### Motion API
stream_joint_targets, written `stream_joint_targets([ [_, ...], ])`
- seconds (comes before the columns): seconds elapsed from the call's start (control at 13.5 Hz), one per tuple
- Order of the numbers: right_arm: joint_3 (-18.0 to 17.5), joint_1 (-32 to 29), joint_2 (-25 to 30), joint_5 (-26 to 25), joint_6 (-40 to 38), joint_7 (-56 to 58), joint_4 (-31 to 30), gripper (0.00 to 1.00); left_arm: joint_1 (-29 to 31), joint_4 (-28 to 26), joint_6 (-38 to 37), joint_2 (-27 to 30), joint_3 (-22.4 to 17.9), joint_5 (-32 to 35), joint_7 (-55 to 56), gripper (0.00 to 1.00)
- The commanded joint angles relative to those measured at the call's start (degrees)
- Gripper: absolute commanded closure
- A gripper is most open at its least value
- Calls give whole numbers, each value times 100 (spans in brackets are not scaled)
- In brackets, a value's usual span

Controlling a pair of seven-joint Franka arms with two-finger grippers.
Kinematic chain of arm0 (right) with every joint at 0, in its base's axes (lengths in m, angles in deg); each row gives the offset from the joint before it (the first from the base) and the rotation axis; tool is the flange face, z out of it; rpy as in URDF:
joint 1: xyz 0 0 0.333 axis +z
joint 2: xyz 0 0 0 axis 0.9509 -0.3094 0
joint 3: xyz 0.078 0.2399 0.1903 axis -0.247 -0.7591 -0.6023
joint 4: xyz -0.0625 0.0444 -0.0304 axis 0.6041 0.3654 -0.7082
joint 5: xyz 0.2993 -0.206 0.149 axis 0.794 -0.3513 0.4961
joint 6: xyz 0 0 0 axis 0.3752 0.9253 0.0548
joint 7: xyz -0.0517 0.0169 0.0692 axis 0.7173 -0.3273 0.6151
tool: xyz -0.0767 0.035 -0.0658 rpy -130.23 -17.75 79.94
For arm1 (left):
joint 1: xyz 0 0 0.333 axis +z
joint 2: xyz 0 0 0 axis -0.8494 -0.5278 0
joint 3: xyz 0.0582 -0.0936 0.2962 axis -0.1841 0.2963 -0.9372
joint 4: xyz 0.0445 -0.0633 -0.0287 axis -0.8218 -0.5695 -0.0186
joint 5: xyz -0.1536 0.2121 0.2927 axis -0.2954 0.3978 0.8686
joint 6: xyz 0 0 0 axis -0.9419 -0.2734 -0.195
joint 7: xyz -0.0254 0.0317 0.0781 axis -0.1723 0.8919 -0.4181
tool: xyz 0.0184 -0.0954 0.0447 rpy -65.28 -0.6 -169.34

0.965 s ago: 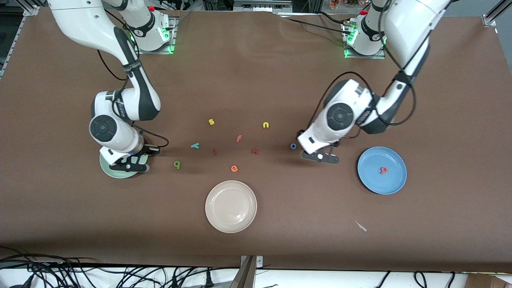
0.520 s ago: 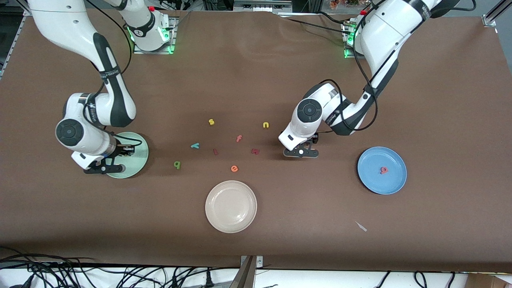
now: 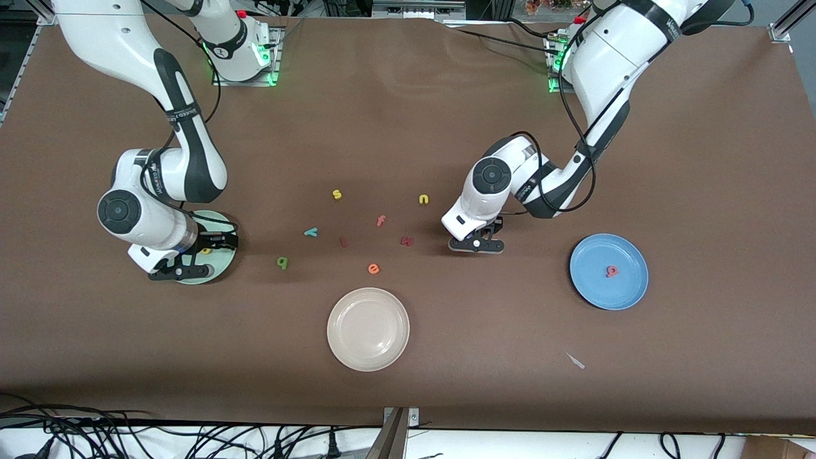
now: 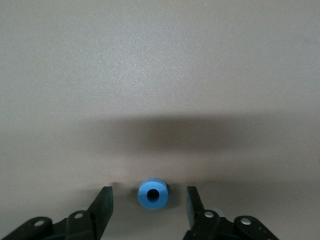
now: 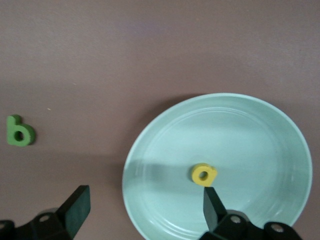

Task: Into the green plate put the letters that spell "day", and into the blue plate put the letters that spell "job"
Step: 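Place the yellow a on the green plate while the left gripper reaches the blue o, then grasp the blue o with the left gripper while the right gripper grasps the green b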

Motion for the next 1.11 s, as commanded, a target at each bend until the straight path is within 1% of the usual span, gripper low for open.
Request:
stream_joint_targets([
  [0.0, -285, -18, -21, 83, -129, -640, 165, 0, -35, 11, 101, -113, -31, 255, 152, 41],
  [0.07, -382, -18, -30, 83, -111, -826, 174, 0, -35, 11, 101, -113, -31, 255, 152, 77],
  [0.15, -453, -18, -65, 83, -94, -949, 209, 0, -26, 11, 101, -104, -31, 255, 152, 97],
  [0.22, -532, -18, -152, 83, -102, -1107, 305, 0, 0, 19, 92, -87, -31, 255, 152, 100],
  [0.37, -734, 8, -319, 75, -94, -1502, 515, 0, 18, 37, 31, -43, -22, 246, 143, 100],
  [0.45, -769, 60, -468, 83, -94, -1704, 665, 0, 61, 37, 5, 45, -22, 246, 108, 100],
  [0.52, -770, 130, -530, 75, -94, -1854, 753, 0, 79, 55, -187, 176, -22, 246, 90, 100],
  [0.67, -770, 236, -618, 75, -85, -2039, 841, 0, 79, 273, -740, 344, -13, 237, 64, 100],
  [0.82, -770, 289, -846, 74, -76, -2102, 1060, 0, 184, 659, -1241, 362, -13, 150, -277, 100],
  [0.89, -770, 298, -995, 74, -76, -2093, 1201, 0, 254, 800, -1383, 327, -13, 141, -470, 100],
  [1.04, -770, 298, -1198, 48, -67, -2093, 1351, 0, 465, 846, -1411, 318, -13, 141, -787, 100],
])
